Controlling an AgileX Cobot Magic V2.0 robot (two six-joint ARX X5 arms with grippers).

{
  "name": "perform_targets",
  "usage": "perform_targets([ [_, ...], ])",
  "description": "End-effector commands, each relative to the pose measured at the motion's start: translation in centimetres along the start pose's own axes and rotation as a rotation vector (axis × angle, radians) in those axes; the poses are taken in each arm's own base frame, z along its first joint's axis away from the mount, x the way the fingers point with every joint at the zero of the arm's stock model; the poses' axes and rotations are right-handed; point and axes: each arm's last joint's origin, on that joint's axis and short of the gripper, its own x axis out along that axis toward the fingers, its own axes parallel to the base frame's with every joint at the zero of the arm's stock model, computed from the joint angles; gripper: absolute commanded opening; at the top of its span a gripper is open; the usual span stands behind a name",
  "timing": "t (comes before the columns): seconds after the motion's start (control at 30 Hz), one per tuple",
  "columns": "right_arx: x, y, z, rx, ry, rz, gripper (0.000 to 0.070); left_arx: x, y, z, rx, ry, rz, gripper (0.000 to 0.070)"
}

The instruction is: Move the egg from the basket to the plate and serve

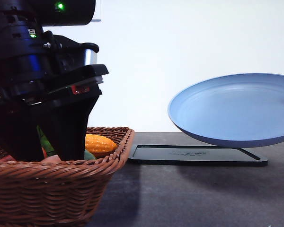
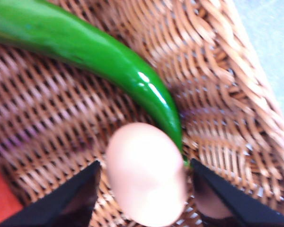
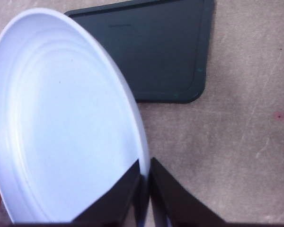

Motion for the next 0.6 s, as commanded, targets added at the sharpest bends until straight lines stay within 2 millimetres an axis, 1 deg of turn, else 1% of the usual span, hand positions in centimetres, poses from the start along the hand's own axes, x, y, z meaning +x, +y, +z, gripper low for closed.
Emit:
perform_targets([
  [0.0,-0.06,0.09,0.31,0.012,-0.018,0.007,0.0,0.17,-0.39,0.25,0.017,0.006,-0.005,0.0261],
  [0.1,-0.06,0.09,0.31,0.012,-0.018,0.008,0.0,0.17,-0.39,0.25,0.018,0.006,-0.005,0.0204],
  [0.23,-0.06,0.09,0.31,0.012,-0.017,0.008,0.0,0.17,-0.34,0.09,0.02,0.022,0.0,0.0169],
  [0.43,-0.06,0.11,0.3,0.012,-0.016,0.015,0.0,0.13,-0.28,0.15,0.032,0.02,0.003,0.0165],
  [0.57,-0.06,0.12,0.3,0.013,-0.015,0.016,0.0,-0.64,-0.12,0.65,0.028,0.003,0.012,0.0165],
])
